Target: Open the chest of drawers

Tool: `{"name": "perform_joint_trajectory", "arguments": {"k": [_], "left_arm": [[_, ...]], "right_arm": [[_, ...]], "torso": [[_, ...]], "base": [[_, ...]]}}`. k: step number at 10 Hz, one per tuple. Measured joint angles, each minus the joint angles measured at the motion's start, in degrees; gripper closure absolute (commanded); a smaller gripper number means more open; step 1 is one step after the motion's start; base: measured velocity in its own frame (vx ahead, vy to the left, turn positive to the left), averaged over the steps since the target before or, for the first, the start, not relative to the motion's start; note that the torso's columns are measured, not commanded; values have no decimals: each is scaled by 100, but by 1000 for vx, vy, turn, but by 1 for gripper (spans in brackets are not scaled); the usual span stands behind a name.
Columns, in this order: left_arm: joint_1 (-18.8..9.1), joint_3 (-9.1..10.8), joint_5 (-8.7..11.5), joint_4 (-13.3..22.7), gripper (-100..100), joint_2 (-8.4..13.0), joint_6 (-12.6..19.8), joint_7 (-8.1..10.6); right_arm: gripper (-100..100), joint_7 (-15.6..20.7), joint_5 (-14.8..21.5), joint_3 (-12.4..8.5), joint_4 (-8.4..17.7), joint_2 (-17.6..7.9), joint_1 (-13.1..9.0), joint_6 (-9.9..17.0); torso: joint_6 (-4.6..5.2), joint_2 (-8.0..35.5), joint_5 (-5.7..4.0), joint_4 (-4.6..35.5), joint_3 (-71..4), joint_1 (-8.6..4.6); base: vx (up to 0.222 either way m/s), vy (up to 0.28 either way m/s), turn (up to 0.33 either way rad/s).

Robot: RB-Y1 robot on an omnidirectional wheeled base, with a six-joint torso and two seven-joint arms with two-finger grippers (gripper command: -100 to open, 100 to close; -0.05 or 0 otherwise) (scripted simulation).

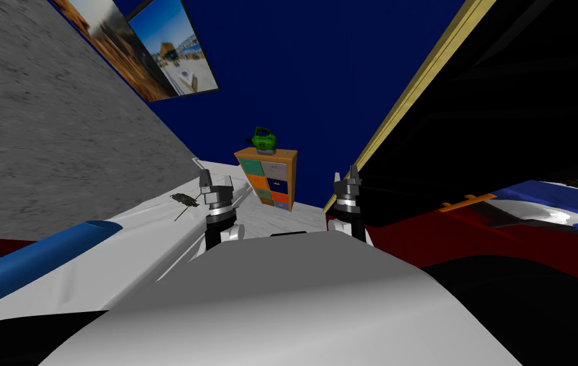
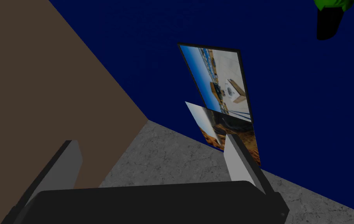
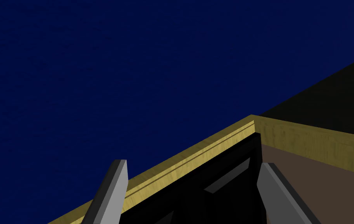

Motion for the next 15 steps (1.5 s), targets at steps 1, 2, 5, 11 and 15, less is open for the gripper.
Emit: {"name": "perform_joint_trajectory", "arguments": {"k": [1,2,5,11,15], "left_arm": [[0,0,0,0,0,0,0,0],[0,0,0,0,0,0,0,0],[0,0,0,-1,0,0,0,0],[-39,-1,-6,43,-100,145,20,-7],[-98,-52,-38,381,-100,736,4,-49]], "right_arm": [[0,0,0,0,0,0,0,0],[0,0,0,0,0,0,0,0],[0,0,0,0,-1,0,0,0],[0,0,0,0,0,0,0,0],[0,0,0,0,1,0,1,0]], "torso": [[0,232,0,235,-467,0],[0,597,0,600,-1200,0],[0,1845,0,1846,-3692,0],[1,4151,0,4148,-8316,1],[0,4222,0,4226,-8460,-1]], "base": [[0,0,0],[0,0,0],[0,0,0],[8,-2,-8],[57,-10,-34]]}}
